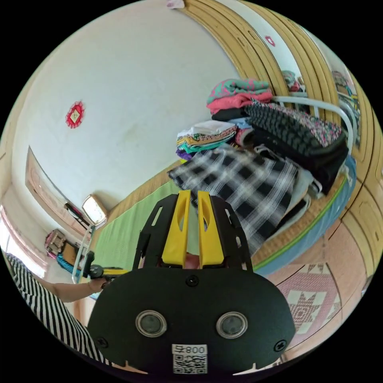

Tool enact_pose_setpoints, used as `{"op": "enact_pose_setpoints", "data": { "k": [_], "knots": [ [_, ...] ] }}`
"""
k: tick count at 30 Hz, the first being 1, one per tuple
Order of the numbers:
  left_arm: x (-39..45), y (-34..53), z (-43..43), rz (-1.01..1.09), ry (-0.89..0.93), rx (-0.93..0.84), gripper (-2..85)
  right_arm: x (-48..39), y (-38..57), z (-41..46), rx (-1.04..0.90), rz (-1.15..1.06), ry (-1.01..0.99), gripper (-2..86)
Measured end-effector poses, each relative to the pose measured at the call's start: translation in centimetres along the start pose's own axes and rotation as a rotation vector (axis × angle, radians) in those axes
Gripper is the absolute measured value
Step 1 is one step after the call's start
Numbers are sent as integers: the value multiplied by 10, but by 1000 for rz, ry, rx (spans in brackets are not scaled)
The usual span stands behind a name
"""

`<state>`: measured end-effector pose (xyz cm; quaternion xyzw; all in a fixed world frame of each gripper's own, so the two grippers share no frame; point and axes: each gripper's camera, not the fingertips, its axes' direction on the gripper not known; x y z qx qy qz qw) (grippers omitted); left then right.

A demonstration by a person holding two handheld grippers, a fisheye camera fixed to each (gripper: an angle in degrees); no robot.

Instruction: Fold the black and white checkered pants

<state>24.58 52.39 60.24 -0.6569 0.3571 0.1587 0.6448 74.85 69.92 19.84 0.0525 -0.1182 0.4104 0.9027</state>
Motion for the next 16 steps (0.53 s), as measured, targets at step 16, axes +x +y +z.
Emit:
{"op": "enact_pose_setpoints", "data": {
  "k": [16],
  "knots": [
    [10, -20, -5, -89, -52, -315, 2, 49, -217, 63, -36, 12, 385, 101]
  ]
}}
